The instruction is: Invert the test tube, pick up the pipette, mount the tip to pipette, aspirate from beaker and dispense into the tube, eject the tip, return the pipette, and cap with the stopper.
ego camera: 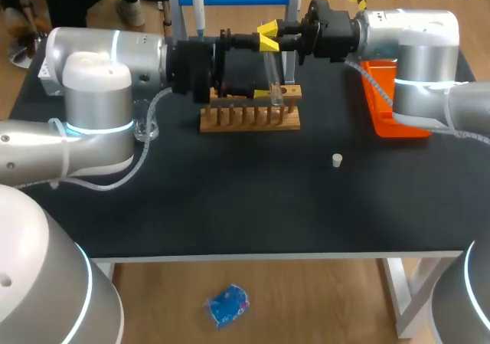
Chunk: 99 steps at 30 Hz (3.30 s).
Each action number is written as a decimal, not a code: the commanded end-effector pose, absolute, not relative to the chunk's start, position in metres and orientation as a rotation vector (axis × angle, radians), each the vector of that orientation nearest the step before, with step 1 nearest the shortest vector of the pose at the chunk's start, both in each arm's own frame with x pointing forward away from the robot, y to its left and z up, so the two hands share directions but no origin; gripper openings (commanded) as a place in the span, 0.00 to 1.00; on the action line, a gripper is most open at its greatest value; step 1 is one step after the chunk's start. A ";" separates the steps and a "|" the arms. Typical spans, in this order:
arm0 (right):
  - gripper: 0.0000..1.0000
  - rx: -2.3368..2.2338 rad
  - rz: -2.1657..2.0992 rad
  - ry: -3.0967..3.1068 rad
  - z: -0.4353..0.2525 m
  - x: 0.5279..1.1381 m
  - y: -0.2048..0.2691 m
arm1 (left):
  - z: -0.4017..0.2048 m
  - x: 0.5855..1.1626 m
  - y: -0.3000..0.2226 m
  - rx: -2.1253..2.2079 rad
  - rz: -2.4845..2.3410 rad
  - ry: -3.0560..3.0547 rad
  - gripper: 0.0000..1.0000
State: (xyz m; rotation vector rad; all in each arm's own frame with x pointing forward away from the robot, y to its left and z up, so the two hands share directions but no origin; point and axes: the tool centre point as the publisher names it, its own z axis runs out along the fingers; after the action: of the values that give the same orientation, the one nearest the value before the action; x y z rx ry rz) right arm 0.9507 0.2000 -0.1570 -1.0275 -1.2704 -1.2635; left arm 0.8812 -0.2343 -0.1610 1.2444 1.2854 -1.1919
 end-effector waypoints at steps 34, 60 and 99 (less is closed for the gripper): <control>0.00 -1.029 -1.263 -1.272 -0.156 0.950 0.200 | -0.157 0.869 -0.241 1.264 -1.174 1.264 0.00; 1.00 -0.953 -1.388 -1.311 -0.155 0.954 0.180 | -0.155 0.874 -0.224 1.222 -1.218 1.267 0.00; 1.00 -0.663 -1.564 -1.834 -0.161 0.947 0.116 | -0.146 0.877 -0.206 1.208 -1.260 1.294 0.00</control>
State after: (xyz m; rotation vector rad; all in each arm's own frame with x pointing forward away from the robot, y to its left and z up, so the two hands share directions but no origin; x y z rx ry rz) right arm 0.9540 0.1366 -0.1629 -0.7236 -1.7317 -1.5128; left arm 0.8774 -0.2059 -0.1466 1.2079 1.2910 -1.2637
